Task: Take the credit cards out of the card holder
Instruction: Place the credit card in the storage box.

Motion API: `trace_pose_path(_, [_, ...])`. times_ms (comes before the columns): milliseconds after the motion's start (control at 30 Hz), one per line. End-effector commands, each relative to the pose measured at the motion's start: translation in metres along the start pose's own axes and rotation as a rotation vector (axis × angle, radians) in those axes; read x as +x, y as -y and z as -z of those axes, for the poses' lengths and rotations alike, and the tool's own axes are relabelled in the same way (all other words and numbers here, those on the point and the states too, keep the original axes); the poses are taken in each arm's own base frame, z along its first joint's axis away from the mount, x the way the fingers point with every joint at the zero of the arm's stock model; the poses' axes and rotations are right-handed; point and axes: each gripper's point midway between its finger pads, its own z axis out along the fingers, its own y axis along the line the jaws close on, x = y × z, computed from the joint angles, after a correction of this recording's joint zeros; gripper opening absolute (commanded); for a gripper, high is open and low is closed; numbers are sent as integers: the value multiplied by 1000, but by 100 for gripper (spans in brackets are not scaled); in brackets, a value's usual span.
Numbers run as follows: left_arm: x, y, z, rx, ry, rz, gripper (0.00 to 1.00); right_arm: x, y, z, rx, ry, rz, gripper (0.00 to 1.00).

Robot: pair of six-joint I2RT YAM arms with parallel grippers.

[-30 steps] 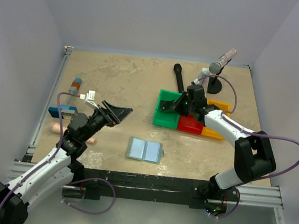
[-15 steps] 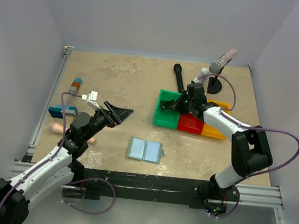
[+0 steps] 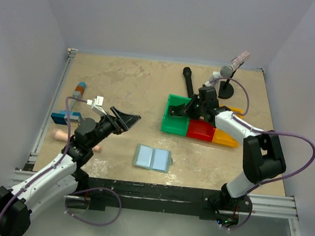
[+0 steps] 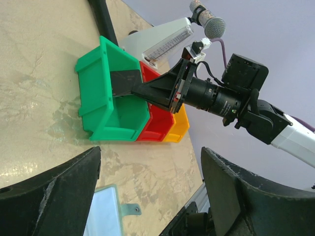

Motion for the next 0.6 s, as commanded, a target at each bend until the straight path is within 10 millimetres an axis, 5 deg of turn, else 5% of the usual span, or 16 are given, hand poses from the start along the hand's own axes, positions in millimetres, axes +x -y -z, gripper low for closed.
trace_pose_path(0, [-10,10,-1,24,27,-24,87,-14,-14,3,-38,25,21,11])
trace_pose_path(567, [-8,11,-1,28,16,-19,87,-12,-14,6,-36,5,30,28])
